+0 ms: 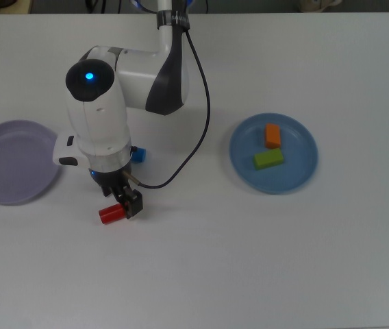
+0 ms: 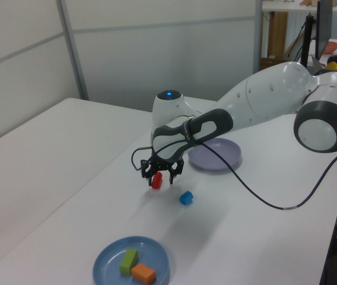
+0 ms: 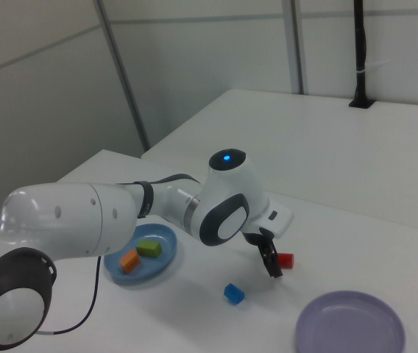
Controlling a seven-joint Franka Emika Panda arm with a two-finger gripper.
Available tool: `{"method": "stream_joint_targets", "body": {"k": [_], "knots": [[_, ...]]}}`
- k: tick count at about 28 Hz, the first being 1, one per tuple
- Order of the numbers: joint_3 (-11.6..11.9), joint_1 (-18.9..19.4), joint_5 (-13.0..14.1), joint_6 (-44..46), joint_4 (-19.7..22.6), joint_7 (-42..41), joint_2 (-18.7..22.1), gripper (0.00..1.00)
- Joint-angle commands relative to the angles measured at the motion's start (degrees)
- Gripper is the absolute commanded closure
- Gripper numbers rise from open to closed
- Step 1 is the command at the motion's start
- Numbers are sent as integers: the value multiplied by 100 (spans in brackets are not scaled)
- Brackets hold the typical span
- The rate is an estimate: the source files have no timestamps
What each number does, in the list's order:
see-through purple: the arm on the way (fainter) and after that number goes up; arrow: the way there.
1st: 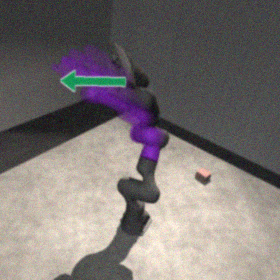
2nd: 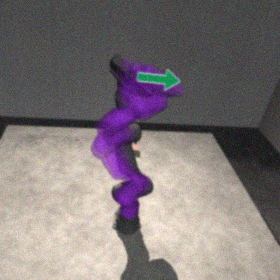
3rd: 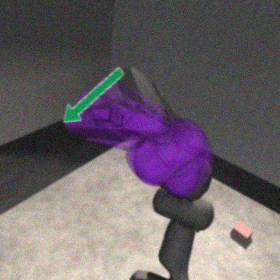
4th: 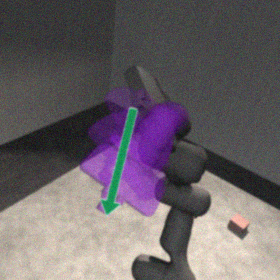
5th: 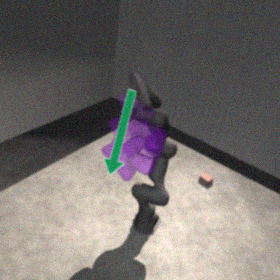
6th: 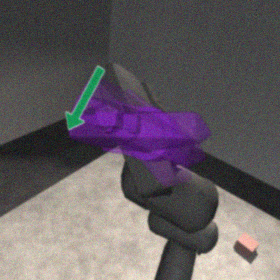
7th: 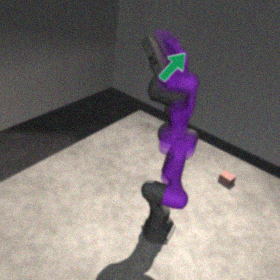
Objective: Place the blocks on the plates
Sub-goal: 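Grasp the red block and lift it, then carry the red block onto the lavender plate and release it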
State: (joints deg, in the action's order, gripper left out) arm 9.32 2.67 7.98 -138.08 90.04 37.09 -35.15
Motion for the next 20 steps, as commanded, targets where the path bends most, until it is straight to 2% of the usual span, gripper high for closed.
{"method": "stream_joint_targets", "body": {"k": [1, 2, 6, 8, 9, 12, 16, 20], "knots": [[26, 23, -77, -676, -83, 474, -255, 12], [26, 14, -77, -711, -92, 483, -273, 15], [26, 23, -209, -720, -92, 466, -282, 68], [26, 23, -288, -712, -83, 439, -282, 85], [26, 23, -375, -712, -83, 370, -274, 98], [44, 14, -464, -677, -74, 211, -221, 100], [62, -47, -411, -431, -39, -105, -45, 100], [62, -380, -350, 103, -56, -517, 305, 100]]}}
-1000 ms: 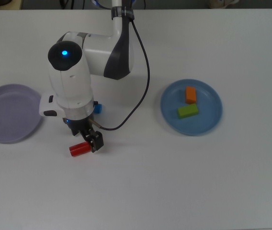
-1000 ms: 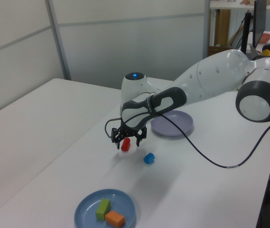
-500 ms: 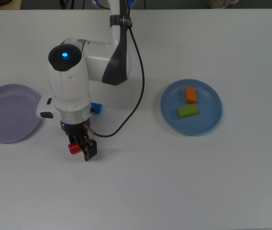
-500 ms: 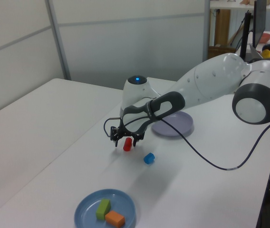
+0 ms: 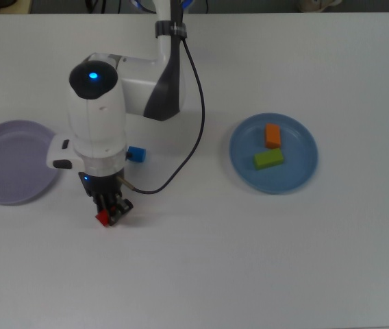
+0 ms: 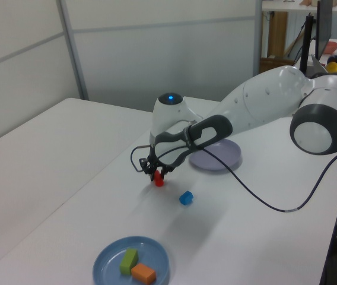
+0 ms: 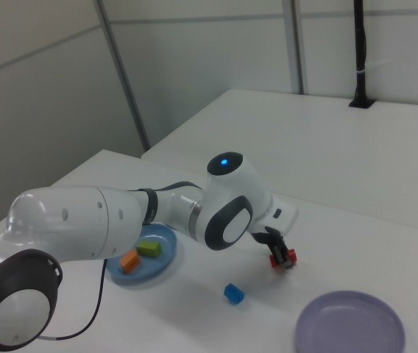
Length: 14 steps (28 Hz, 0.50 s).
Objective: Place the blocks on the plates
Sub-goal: 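Carry the red block onto the lavender plate and release it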
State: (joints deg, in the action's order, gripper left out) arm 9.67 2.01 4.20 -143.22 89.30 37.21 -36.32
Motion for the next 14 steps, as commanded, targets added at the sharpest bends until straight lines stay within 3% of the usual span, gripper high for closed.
{"method": "stream_joint_targets", "body": {"k": [1, 8, 12, 14], "knots": [[26, -393, 63, 724, 17, -661, 494, 100], [131, -1000, 617, 1507, -9, -2058, 907, 100], [447, -1176, 679, 1613, -9, -2726, 882, 100], [475, -1238, 670, 1604, 8, -2990, 803, 100]]}}
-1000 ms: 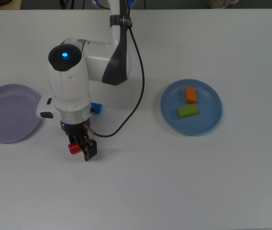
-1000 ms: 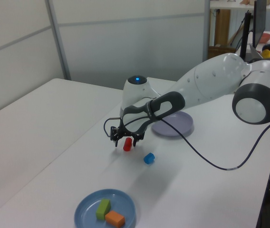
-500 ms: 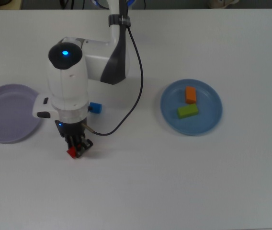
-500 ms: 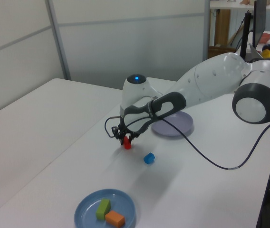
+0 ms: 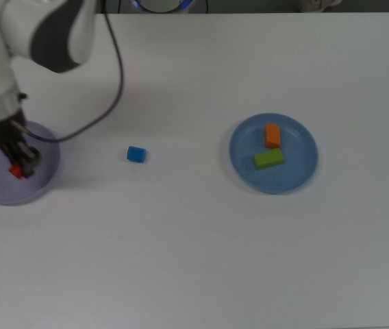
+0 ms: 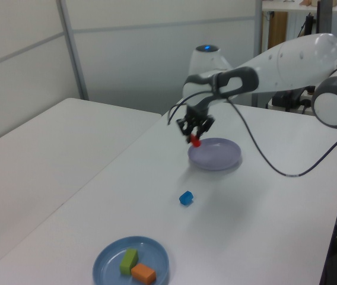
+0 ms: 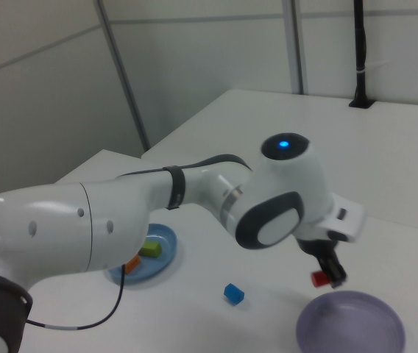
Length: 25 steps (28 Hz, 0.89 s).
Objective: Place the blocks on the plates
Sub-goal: 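Carry the red block onto the lavender plate and release it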
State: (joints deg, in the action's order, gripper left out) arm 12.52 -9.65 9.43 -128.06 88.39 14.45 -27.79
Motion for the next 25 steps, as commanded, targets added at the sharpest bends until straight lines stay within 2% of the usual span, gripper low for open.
{"method": "stream_joint_targets", "body": {"k": [1, 4, 6, 10, 15, 16, 17, 18, 19, 20, 25], "knots": [[190, -106, 146, 62, 109, -820, -138, 100], [190, -133, 59, 36, 91, -927, -550, 100], [199, -133, 24, 27, 91, -953, -648, 100], [172, -124, -73, 27, 91, -1023, -658, 97], [163, -116, -21, 36, 91, -1190, -614, 95], [155, -116, -21, 36, 91, -1234, -605, 89], [146, -107, -21, 44, 91, -1295, -587, 77], [146, -107, -21, 44, 91, -1374, -561, 57], [137, -98, -21, 62, 91, -1453, -543, 31], [137, -89, -21, 88, 100, -1532, -526, 0], [128, -45, -47, 272, 144, -2016, -289, 0]]}}
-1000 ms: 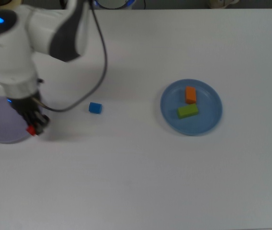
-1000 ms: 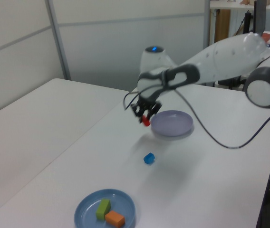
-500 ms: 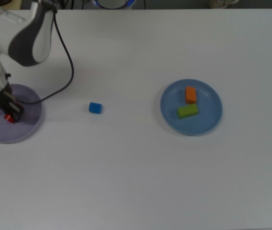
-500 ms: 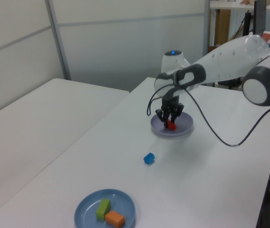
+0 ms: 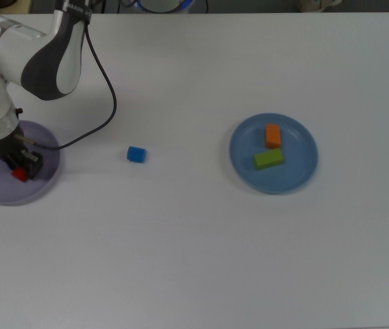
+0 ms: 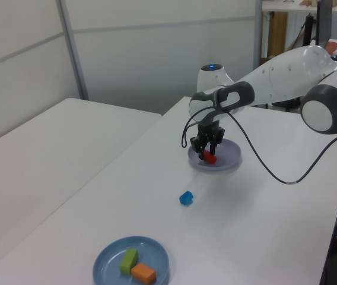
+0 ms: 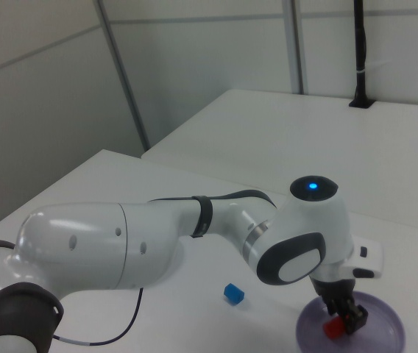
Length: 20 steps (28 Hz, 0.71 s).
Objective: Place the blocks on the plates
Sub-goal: 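Carry the red block onto the lavender plate and release it, then grasp the blue cube and lift it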
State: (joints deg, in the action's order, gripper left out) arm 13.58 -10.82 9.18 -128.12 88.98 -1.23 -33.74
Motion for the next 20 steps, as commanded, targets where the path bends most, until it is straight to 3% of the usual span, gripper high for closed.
{"method": "stream_joint_targets", "body": {"k": [1, 4, 7, 11, 15, 20], "knots": [[13, 71, -22, 496, 76, -691, 402, 0], [-5, 71, 22, 822, 76, -1088, 622, 0], [-277, 107, 22, 1367, 93, -1177, 877, 0], [-426, 272, -22, 1903, 242, -1134, 1053, 0], [-444, 650, -39, 1922, 471, -757, 1027, 0], [-444, 1134, -303, 1808, 568, 157, 773, 0]]}}
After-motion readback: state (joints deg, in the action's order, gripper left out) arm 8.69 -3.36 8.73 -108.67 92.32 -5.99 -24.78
